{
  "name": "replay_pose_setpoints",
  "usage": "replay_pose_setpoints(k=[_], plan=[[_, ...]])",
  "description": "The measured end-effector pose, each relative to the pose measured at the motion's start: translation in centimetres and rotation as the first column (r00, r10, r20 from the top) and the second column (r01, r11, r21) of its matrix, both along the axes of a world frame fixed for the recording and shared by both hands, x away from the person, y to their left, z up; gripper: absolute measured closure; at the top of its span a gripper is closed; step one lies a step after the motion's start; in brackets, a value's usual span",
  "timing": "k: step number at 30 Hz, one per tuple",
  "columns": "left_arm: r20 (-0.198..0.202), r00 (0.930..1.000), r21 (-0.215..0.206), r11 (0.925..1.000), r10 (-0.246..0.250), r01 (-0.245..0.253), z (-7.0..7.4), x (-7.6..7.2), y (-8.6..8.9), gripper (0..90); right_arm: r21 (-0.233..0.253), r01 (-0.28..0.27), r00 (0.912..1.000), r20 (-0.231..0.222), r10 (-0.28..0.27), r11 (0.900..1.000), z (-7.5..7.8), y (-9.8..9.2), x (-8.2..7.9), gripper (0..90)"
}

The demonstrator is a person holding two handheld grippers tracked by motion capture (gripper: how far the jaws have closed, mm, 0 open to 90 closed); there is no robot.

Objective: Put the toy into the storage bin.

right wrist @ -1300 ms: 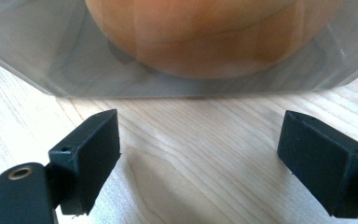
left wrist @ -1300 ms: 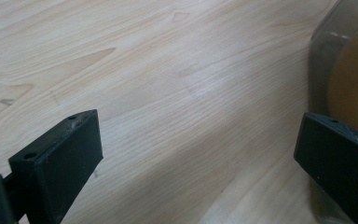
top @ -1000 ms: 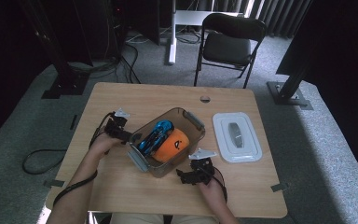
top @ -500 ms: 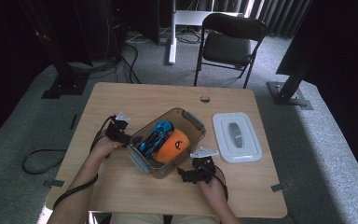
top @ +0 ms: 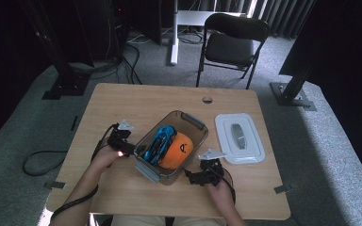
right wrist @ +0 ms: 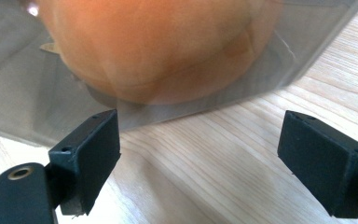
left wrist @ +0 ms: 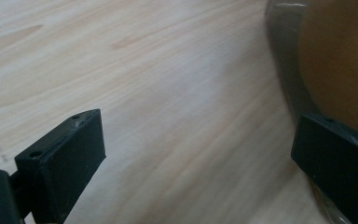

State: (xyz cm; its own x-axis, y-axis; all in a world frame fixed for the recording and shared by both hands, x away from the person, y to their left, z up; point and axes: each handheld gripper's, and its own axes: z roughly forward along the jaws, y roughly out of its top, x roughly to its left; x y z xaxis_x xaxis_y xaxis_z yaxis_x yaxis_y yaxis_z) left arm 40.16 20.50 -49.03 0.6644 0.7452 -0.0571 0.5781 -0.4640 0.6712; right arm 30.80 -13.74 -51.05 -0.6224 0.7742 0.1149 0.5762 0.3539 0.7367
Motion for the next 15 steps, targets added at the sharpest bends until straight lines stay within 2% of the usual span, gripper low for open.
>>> replay_pose_setpoints(k=[9,13,15], plan=[[0.028,0.9988,0.014,0.9991,-0.041,0.041,0.2,-2.3,-1.3,3.4,-0.027,0.018,0.9997,0.017,-0.017,0.999,0.1,-1.3,-0.4,12.6],[0.027,0.997,-0.015,0.9972,-0.072,0.073,0.2,-3.5,-2.0,3.0,-0.026,0.023,0.9996,0.019,-0.022,0.999,0.1,-2.2,-0.6,12.6],[0.037,0.9969,-0.011,0.9975,-0.07,0.07,0.2,-4.1,-2.3,2.9,-0.025,0.019,0.9994,0.029,-0.019,0.999,0.0,-2.6,-0.7,13.3]])
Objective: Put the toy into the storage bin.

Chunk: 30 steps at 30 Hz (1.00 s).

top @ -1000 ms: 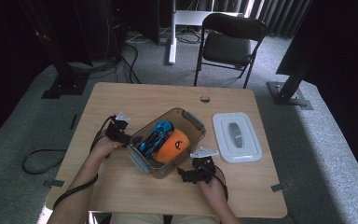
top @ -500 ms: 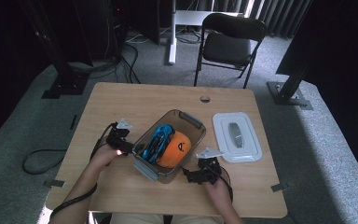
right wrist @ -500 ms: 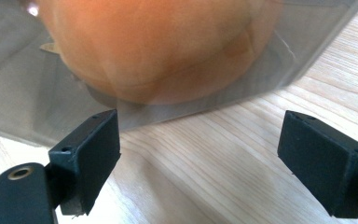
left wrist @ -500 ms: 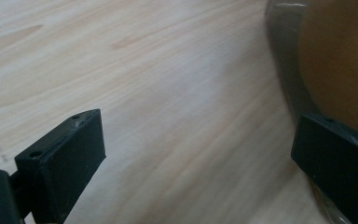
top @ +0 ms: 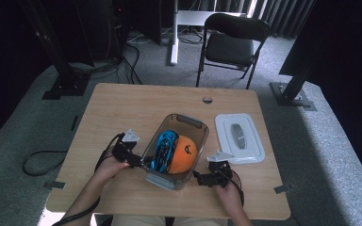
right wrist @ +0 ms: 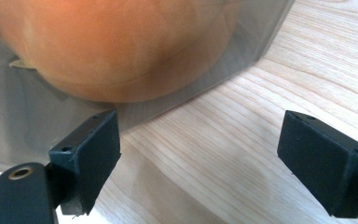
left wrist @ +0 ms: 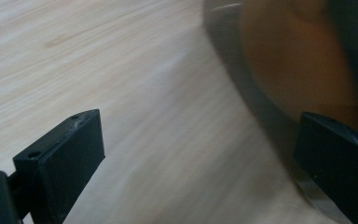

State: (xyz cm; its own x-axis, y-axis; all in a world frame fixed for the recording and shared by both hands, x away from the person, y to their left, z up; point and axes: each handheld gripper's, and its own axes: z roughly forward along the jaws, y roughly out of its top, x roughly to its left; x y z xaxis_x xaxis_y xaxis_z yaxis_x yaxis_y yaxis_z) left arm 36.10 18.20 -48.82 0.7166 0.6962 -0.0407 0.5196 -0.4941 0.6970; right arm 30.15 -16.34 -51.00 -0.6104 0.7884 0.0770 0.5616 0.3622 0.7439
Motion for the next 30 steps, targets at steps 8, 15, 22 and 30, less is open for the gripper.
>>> replay_pose_setpoints(k=[8,15,22,30], plan=[[0.037,0.999,0.018,0.9995,0.024,-0.024,0.1,-1.4,-0.7,2.9,-0.004,-0.04,0.9991,0.014,0.04,0.999,0.1,-0.7,-0.1,13.4],[0.041,0.9991,0.026,0.9996,-0.014,0.013,0.1,-2.4,-1.6,2.9,-0.016,-0.016,0.9998,0.012,0.017,1.0,0.9,-2.5,0.4,12.2],[0.047,0.9984,0.027,0.9992,-0.031,0.029,-0.1,-3.2,-2.2,2.9,0.018,0.074,0.9966,0.034,-0.075,0.997,2.0,-5.5,0.8,10.8],[0.04,0.9975,0.019,0.9981,-0.059,0.058,-0.4,-4.0,-3.1,2.9,-0.045,0.271,0.9593,0.093,-0.267,0.961,2.2,-8.2,2.0,16.2]])
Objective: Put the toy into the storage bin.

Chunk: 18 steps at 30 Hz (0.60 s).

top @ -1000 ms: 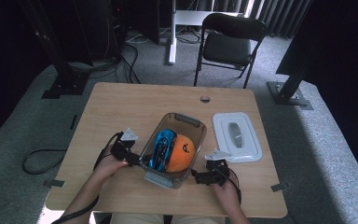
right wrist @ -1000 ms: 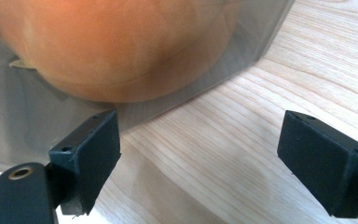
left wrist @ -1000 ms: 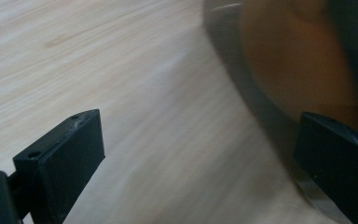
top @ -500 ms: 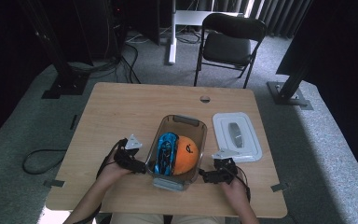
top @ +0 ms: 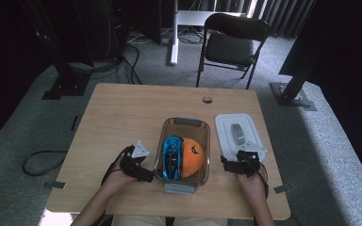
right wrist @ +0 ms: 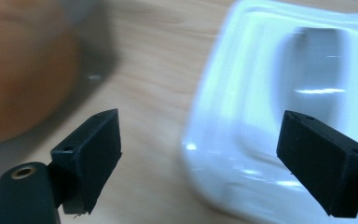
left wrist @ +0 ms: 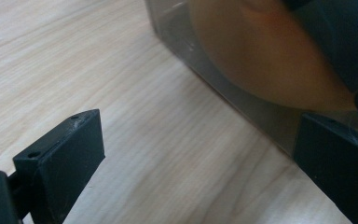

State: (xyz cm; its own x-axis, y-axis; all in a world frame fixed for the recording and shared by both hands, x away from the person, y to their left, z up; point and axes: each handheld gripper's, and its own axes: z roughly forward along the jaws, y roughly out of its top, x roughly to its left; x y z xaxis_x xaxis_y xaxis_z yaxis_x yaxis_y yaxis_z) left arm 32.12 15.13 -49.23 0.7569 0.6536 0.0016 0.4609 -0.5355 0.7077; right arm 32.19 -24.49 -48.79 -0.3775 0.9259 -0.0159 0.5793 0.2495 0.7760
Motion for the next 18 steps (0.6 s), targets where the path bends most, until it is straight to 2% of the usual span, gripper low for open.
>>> replay_pose_setpoints(k=[3,5,6,7,13,18], plan=[[0.003,1.0,0.003,1.0,-0.007,0.007,0.0,-0.2,-0.2,2.9,-0.008,0.06,0.9981,0.014,-0.06,0.998,-0.1,-0.8,0.6,23.1],[0.007,0.9999,0.009,0.9999,-0.011,0.011,0.0,-0.4,-0.5,2.9,-0.011,0.081,0.9966,0.015,-0.081,0.997,-0.1,-1.1,0.9,23.5],[0.007,0.9998,0.008,0.9998,-0.017,0.017,0.1,-0.5,-0.6,2.9,-0.036,0.115,0.9932,0.02,-0.114,0.993,-0.2,-1.7,1.7,29.3],[0.005,0.9997,0.01,0.9997,-0.024,0.024,0.1,-0.6,-0.7,2.9,-0.045,0.131,0.9913,0.018,-0.131,0.99,-0.3,-1.9,2.1,29.2],[0.015,0.999,0.013,0.999,-0.042,0.042,0.2,-1.0,-1.5,2.9,-0.05,0.157,0.9869,-0.032,-0.158,0.986,-1.2,-3.0,4.2,32.1],[0.016,0.9978,0.018,0.9978,-0.065,0.064,0.2,-1.3,-2.3,2.9,-0.051,0.154,0.986,-0.057,-0.157,0.987,-1.8,-3.3,5.1,35.6]])
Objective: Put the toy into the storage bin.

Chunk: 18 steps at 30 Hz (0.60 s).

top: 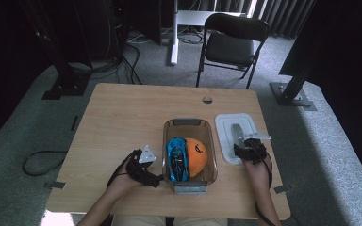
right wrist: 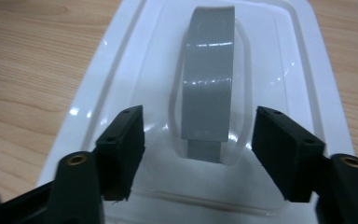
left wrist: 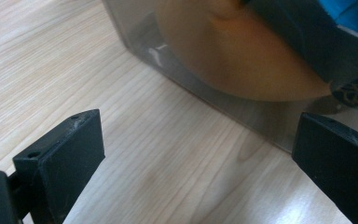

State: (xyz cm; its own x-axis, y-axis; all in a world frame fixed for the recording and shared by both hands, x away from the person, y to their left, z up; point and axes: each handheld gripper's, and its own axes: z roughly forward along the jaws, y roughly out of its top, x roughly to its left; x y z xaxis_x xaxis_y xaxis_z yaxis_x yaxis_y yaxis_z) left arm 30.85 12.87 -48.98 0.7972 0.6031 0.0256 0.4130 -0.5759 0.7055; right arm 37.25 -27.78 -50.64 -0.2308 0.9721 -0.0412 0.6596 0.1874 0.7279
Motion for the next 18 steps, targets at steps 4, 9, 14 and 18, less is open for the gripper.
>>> replay_pose_setpoints(k=[4,9,14,18], plan=[[-0.001,1.0,0.002,1.0,0.001,-0.001,0.0,-0.1,-0.4,2.5,0.012,0.004,1.0,-0.001,-0.004,1.0,-0.3,-0.2,0.3,40.3],[-0.003,1.0,-0.006,0.9999,-0.009,0.009,-0.1,-0.4,-1.0,2.5,0.039,0.005,1.0,0.001,-0.005,0.999,-0.3,-0.3,0.6,47.4],[-0.007,0.9998,-0.016,0.9997,-0.016,0.016,-0.4,-0.6,-1.7,2.5,0.037,-0.004,1.0,-0.004,0.004,0.999,-0.3,-0.2,0.9,52.7],[-0.015,0.9992,-0.02,0.9991,-0.037,0.036,-0.6,-0.9,-2.4,2.4,0.033,-0.006,1.0,-0.005,0.006,0.999,-0.2,-0.1,1.0,59.9]])
